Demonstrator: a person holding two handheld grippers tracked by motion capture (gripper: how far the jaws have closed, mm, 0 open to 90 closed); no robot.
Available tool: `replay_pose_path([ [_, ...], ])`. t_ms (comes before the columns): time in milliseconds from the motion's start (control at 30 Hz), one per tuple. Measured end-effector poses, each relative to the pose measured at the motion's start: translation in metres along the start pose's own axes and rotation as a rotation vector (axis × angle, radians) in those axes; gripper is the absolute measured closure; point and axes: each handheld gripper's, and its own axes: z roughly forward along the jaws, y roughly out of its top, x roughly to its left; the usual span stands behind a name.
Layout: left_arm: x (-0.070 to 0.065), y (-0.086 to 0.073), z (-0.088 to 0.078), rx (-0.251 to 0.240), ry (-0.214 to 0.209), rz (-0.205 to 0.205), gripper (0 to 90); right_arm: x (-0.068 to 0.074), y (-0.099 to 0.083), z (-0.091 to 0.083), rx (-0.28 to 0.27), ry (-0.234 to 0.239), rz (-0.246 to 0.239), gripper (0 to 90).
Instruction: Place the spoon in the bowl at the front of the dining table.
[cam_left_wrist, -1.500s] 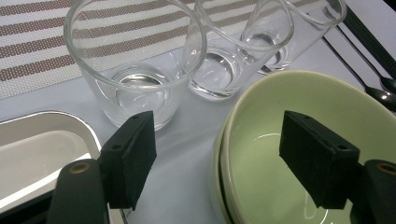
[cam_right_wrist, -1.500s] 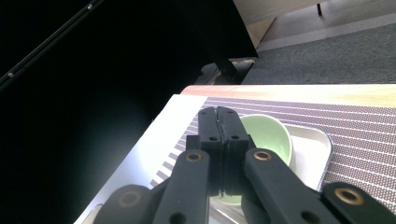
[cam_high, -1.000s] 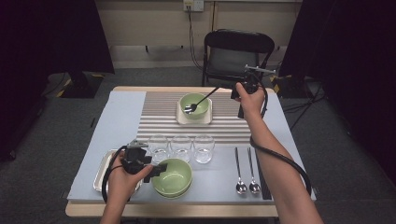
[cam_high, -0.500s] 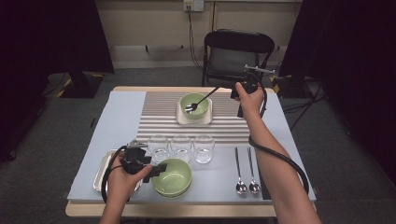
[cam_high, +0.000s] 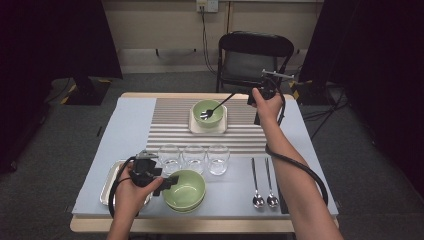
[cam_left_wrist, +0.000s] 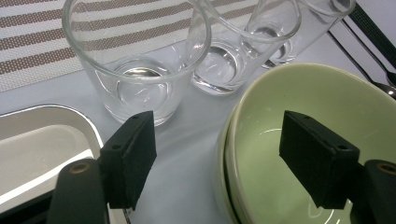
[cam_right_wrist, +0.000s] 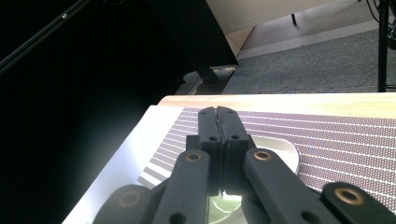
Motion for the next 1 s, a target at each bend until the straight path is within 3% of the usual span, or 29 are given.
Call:
replay_pose_path([
  [467,0.002,-0.001,0.001,0.007,0.003,0.010,27.2,-0.010,-0.004,0.005,-0.011,-0.047,-0.004,89.8],
  [1000,0.002,-0.001,0.001,0.007,0.002,0.014,27.2,-0.011,-0.015,0.007,0.014,-0.079,-0.020,88.5],
])
